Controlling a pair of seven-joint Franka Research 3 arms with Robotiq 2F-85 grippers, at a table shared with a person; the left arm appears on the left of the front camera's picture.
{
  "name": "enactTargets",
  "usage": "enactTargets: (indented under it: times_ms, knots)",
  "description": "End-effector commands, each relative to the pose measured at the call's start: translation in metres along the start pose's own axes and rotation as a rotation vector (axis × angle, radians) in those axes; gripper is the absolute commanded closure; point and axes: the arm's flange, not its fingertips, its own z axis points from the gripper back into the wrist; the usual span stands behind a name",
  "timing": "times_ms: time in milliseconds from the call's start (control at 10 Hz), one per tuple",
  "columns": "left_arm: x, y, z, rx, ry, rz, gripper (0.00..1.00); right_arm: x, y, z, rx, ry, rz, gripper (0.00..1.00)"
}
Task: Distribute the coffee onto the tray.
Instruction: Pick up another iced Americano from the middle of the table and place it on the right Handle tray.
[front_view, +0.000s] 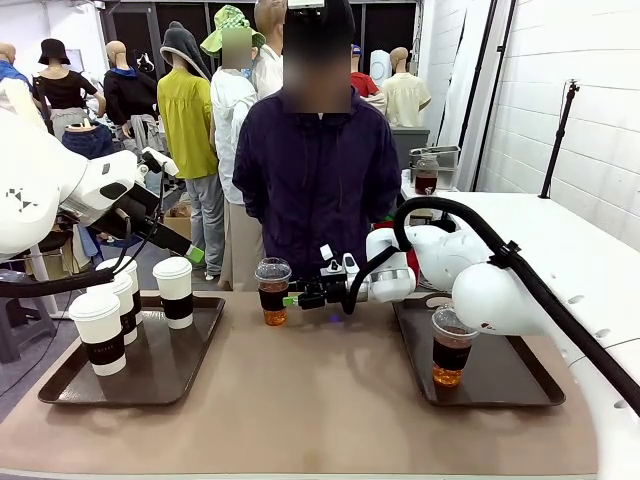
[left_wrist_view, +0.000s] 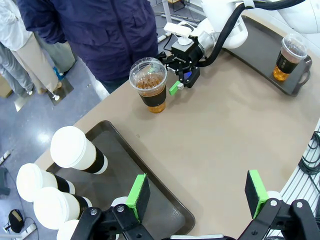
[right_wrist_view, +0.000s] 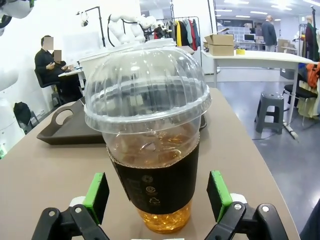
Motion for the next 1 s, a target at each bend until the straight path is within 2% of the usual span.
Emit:
enactTargets:
  times_ms: [0,900]
  knots:
    - [-0.001,0.002,0.0,-0.008,-0.003,0.003,0.0,0.004,-0.013,-0.007,0.012,0.007,-0.016,0.0]
    - [-0.001,0.002,0.0,-0.008,-0.003,0.003,0.0,0.007,-0.018,-0.029,0.071,0.014,-0.029,0.0]
